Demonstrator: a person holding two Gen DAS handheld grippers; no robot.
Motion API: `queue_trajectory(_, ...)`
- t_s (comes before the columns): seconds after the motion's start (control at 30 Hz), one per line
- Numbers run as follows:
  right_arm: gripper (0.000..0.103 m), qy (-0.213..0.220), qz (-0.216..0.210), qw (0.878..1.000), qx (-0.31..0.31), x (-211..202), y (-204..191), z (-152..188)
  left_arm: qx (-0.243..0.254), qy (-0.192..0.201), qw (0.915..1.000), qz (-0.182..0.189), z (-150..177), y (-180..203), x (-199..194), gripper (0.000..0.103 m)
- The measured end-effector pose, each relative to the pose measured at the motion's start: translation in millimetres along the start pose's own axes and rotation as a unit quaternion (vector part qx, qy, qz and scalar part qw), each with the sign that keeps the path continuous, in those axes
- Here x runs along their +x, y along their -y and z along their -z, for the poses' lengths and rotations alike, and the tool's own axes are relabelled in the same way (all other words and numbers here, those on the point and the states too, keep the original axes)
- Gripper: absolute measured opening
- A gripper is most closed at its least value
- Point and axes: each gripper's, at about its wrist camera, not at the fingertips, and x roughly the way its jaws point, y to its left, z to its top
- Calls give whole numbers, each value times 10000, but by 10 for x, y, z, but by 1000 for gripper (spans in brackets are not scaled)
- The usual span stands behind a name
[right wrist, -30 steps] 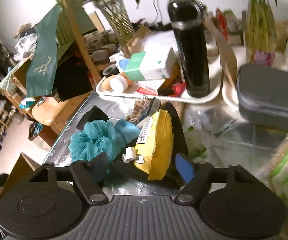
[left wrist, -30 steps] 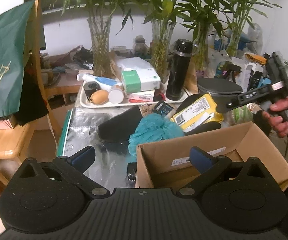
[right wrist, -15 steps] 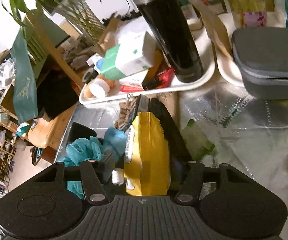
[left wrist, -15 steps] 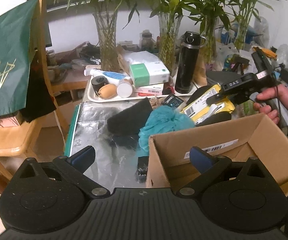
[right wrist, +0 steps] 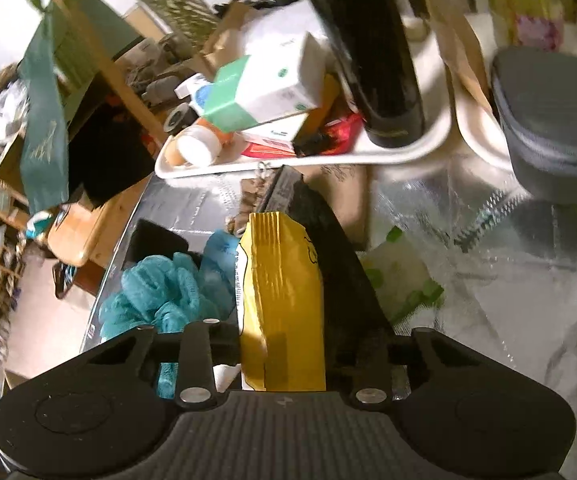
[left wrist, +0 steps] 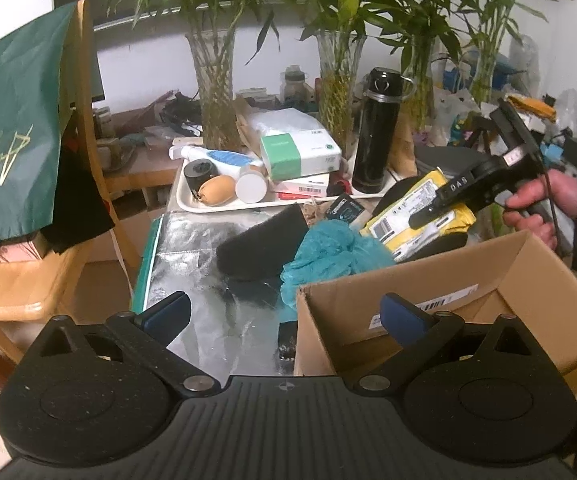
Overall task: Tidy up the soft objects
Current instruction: 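Grasp the yellow padded envelope with the right tool and lift it, then grasp the black foam strip with the left tool while the right tool holds the envelope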
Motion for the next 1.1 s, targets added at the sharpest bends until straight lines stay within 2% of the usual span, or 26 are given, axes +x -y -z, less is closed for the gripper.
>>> queue_trajectory(0.23, 34, 379, -24, 9984, -411, -281, -214, -30, -359, 26, 9988, 324, -60, -92, -22, 103)
queue_trajectory(0.67, 33, 1285, 41, 9891, -712, -1017, -476, 71, -458, 33, 9969, 635, -192, -318, 36, 103)
queue_trajectory(0.83, 33, 1536, 58, 9855, -716, -1280, -501, 172, -237, 119, 9972, 692, -285, -406, 136, 103)
queue_trajectory(0.93, 33, 1689, 95, 9824, -793, -1455, -513, 243, -28, 319, 9964, 789, -320, -472, 219, 103)
queue_trajectory(1.1, 33, 1836, 84, 9792, -858, -1675, -513, 358, 267, 440, 9942, 940, -418, -572, 498, 103)
